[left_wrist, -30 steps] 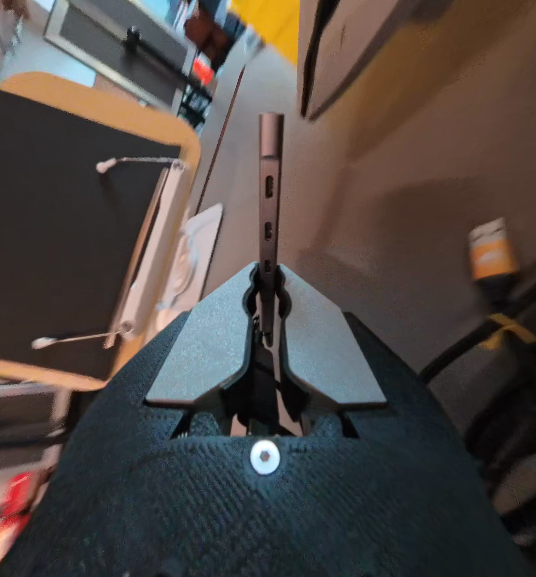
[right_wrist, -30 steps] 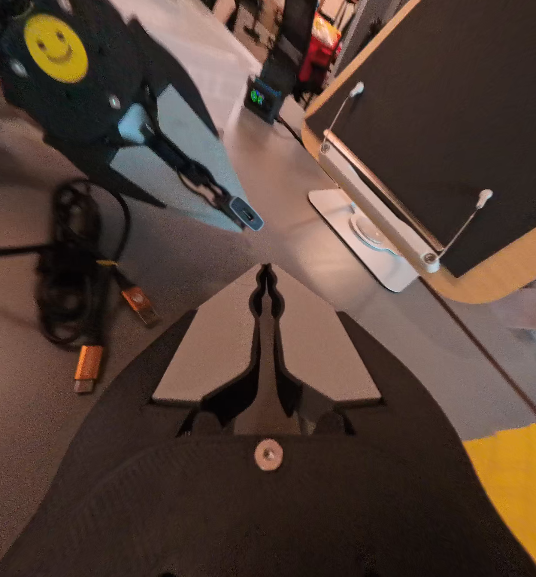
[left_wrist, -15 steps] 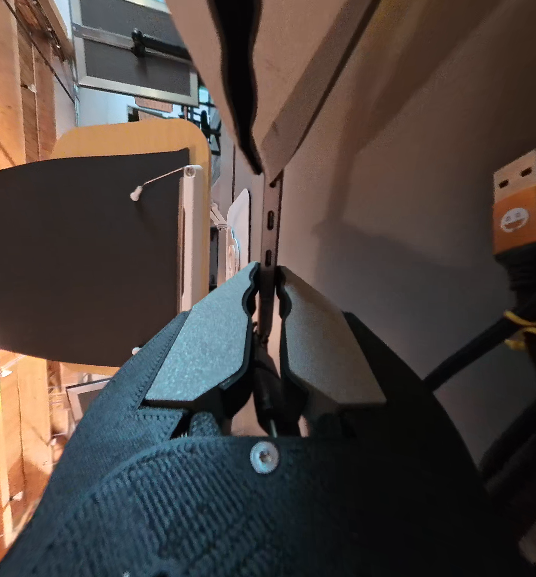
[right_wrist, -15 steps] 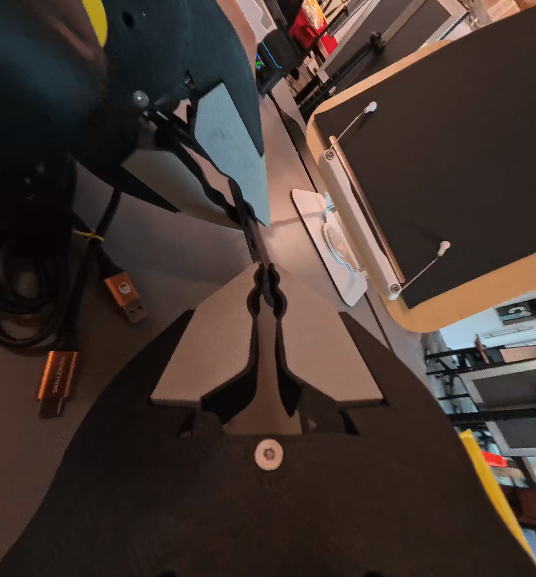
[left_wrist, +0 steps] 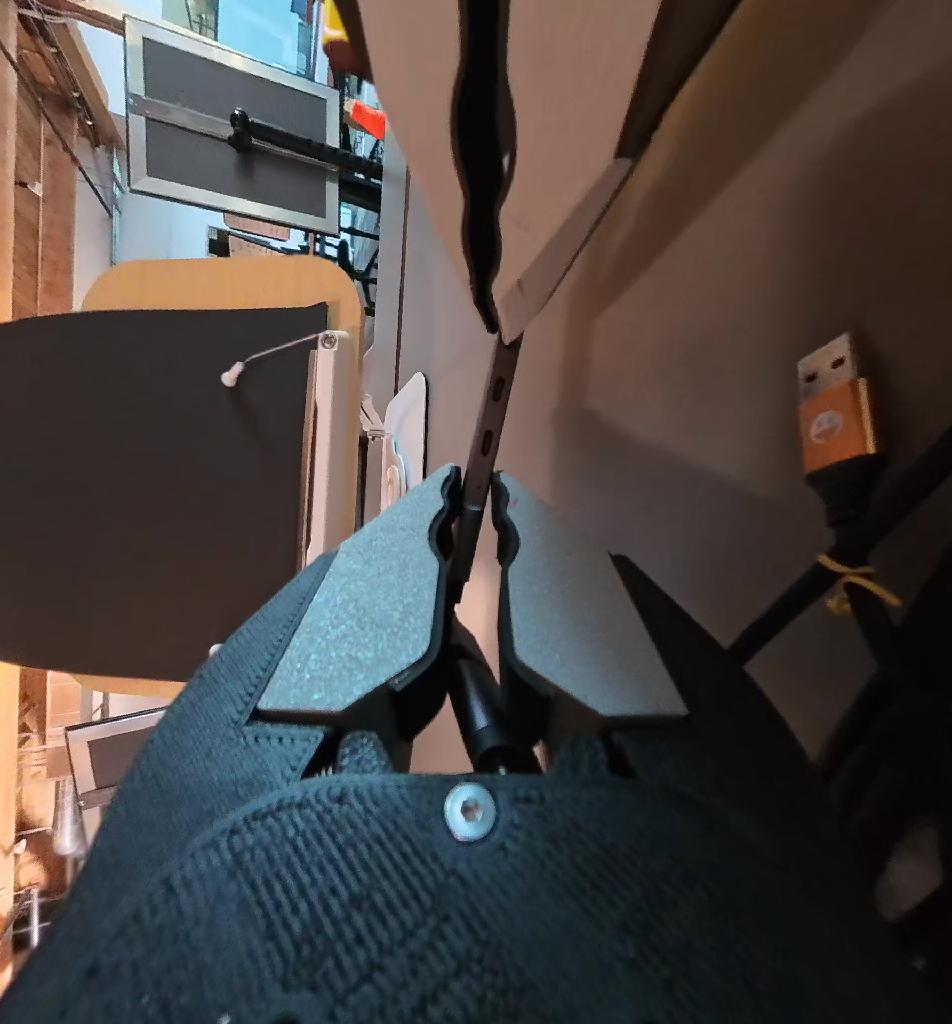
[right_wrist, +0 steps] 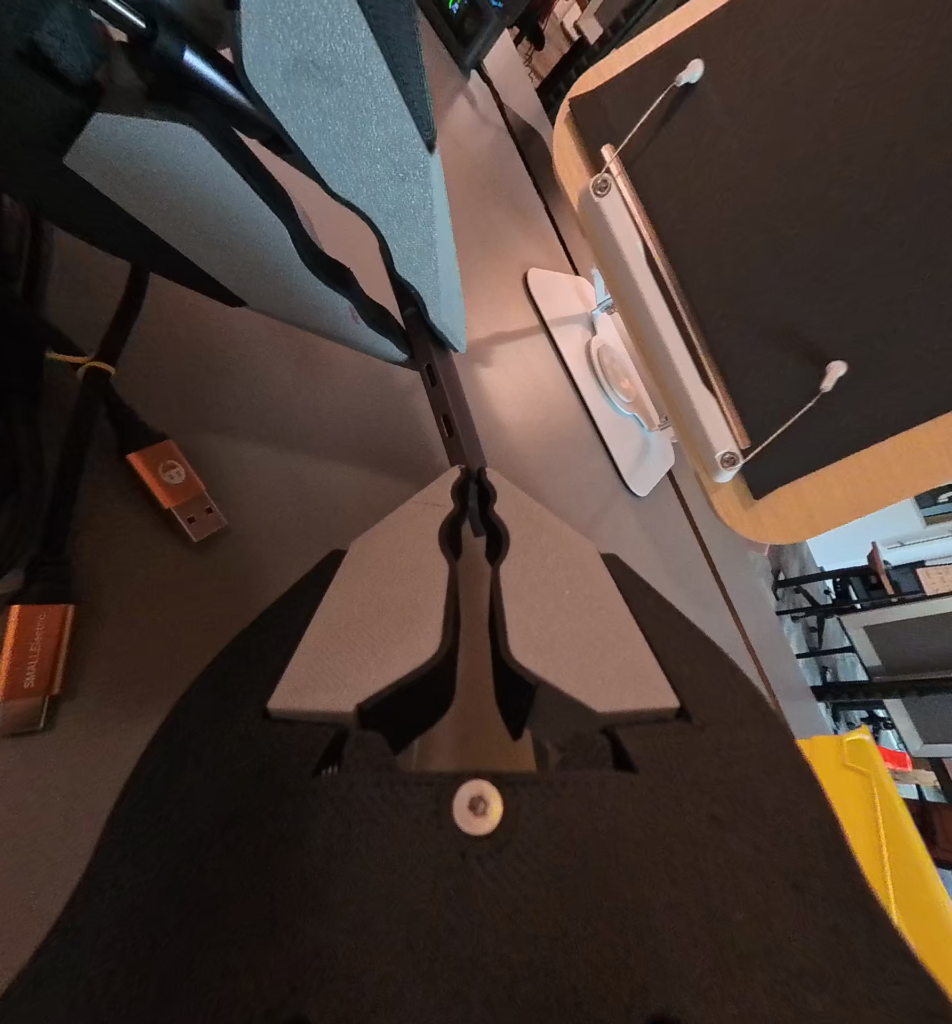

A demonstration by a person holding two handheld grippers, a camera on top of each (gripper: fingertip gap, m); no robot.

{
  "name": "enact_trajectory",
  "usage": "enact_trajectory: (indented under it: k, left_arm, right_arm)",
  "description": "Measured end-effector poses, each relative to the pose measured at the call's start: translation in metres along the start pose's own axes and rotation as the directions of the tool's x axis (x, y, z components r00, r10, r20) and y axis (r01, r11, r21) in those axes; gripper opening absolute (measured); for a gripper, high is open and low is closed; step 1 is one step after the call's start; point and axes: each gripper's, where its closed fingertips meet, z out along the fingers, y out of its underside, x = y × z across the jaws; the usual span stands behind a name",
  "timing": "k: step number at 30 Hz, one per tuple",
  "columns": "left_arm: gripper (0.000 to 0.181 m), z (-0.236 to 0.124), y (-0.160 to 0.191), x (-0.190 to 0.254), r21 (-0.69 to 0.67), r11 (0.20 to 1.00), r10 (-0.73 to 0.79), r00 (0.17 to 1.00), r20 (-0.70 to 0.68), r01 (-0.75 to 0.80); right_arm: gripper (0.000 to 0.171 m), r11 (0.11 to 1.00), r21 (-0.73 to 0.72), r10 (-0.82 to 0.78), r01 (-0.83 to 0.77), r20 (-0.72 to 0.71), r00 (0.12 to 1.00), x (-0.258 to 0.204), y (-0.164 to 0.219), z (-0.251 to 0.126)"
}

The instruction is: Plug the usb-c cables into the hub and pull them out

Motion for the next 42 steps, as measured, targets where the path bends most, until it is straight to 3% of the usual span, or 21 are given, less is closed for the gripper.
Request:
enact_trajectory:
  k: [8,11,14,17,24,29,38,42]
  left_arm:
    - [0.007,0.004,0.004,0.007,-0.044,0.985,-0.17,0.981,-0.091,0.167]
    - [0.006,0.006,0.005,0.009,-0.055,0.989,-0.144,0.985,-0.097,0.14]
    - [0.007,0.004,0.005,0.015,-0.032,0.987,-0.159,0.978,-0.135,0.156]
    - [0.007,-0.005,-0.016,0.015,0.098,0.963,-0.226,0.953,-0.202,0.249]
    - [0.009,-0.011,-0.018,0.009,0.145,0.967,-0.188,0.969,-0.158,0.211]
    - [0.031,-0.018,-0.007,-0.002,0.155,0.934,-0.3,0.941,-0.158,0.323]
    - [0.043,-0.039,0.009,-0.028,0.255,0.88,-0.377,0.916,-0.137,0.4]
    - [0.042,-0.044,0.0,-0.025,0.303,0.858,-0.378,0.909,-0.176,0.415]
  right_arm:
    - [0.0,0.994,-0.005,-0.105,0.105,-0.107,0.989,0.003,-0.006,0.002]
    - [0.02,0.991,-0.026,-0.134,0.132,-0.073,0.988,-0.009,-0.006,0.006]
    - [0.006,0.986,-0.041,-0.162,0.159,-0.094,0.982,-0.007,-0.005,0.006]
    - [0.015,0.983,-0.094,-0.169,0.16,-0.096,0.981,-0.004,0.005,0.01]
    - [0.009,0.986,-0.07,-0.155,0.151,-0.047,0.987,-0.008,0.001,0.006]
    - [0.006,0.987,-0.055,-0.152,0.149,-0.06,0.987,-0.001,0.004,0.004]
    - [0.006,0.989,0.042,-0.139,0.141,-0.051,0.989,0.002,-0.005,-0.003]
    - [0.006,0.983,0.118,-0.139,0.142,-0.031,0.99,0.0,-0.014,-0.008]
